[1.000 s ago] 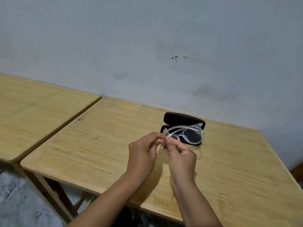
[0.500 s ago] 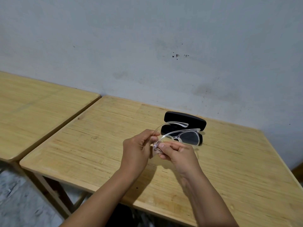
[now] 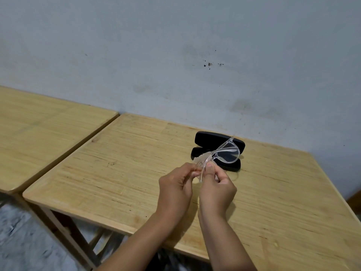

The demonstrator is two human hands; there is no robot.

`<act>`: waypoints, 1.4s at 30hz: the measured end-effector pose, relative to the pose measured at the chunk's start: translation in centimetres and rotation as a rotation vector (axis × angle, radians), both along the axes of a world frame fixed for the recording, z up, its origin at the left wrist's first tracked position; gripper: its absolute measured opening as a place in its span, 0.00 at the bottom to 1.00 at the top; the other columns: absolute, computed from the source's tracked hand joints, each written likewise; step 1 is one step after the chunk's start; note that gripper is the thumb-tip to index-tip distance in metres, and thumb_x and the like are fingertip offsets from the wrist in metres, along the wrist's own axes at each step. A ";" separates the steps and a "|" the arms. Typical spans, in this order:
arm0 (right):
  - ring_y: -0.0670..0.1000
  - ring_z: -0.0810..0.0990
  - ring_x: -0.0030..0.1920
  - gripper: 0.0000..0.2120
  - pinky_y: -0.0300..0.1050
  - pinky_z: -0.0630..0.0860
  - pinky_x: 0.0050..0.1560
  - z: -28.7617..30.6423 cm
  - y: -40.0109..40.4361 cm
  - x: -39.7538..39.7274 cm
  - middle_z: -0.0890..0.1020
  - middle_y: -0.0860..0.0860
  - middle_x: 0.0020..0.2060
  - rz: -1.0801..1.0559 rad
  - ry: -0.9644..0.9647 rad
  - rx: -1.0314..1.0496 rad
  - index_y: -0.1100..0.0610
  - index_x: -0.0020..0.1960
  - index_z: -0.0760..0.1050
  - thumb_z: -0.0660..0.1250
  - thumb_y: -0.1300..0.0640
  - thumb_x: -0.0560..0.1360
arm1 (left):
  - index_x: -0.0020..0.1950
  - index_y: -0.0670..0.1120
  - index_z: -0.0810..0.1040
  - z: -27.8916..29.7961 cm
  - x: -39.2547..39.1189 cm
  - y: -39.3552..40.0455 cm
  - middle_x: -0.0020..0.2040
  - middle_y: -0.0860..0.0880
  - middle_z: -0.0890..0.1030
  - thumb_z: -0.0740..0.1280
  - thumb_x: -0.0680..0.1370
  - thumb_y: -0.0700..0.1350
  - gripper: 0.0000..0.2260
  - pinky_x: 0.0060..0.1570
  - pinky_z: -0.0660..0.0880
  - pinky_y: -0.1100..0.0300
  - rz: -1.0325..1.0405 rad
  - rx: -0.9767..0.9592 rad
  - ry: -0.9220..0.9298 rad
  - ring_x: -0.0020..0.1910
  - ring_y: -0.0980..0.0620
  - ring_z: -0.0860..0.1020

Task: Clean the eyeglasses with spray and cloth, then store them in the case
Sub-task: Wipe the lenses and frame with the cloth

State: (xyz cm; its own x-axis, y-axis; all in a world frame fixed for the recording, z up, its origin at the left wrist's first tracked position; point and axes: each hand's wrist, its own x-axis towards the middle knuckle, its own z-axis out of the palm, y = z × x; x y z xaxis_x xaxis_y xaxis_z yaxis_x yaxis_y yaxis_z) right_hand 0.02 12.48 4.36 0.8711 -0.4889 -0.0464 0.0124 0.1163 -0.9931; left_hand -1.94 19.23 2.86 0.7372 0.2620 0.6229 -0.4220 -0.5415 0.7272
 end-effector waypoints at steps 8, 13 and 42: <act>0.44 0.82 0.34 0.13 0.38 0.75 0.39 0.7 -0.1 -0.4 0.83 0.45 0.30 0.276 0.046 0.000 0.48 0.34 0.79 0.68 0.62 0.73 | 0.48 0.50 0.82 0.0 0.9 1.9 0.41 0.60 0.83 0.66 0.74 0.34 0.12 0.39 0.70 0.78 0.014 0.008 -0.016 0.40 0.67 0.80; 0.41 0.81 0.31 0.10 0.36 0.77 0.40 1.4 -0.7 -0.5 0.84 0.49 0.32 0.489 0.043 -0.059 0.51 0.37 0.82 0.69 0.63 0.72 | 0.47 0.50 0.81 0.2 1.1 3.3 0.41 0.66 0.81 0.65 0.73 0.34 0.12 0.39 0.72 0.76 0.015 0.011 -0.034 0.40 0.68 0.80; 0.51 0.85 0.43 0.03 0.48 0.77 0.57 -1.0 0.2 -1.1 0.86 0.54 0.37 0.639 0.290 0.044 0.61 0.42 0.81 0.68 0.64 0.73 | 0.51 0.45 0.82 -1.8 -4.2 22.0 0.52 0.43 0.83 0.73 0.66 0.32 0.16 0.51 0.79 0.52 0.451 0.511 0.085 0.49 0.47 0.82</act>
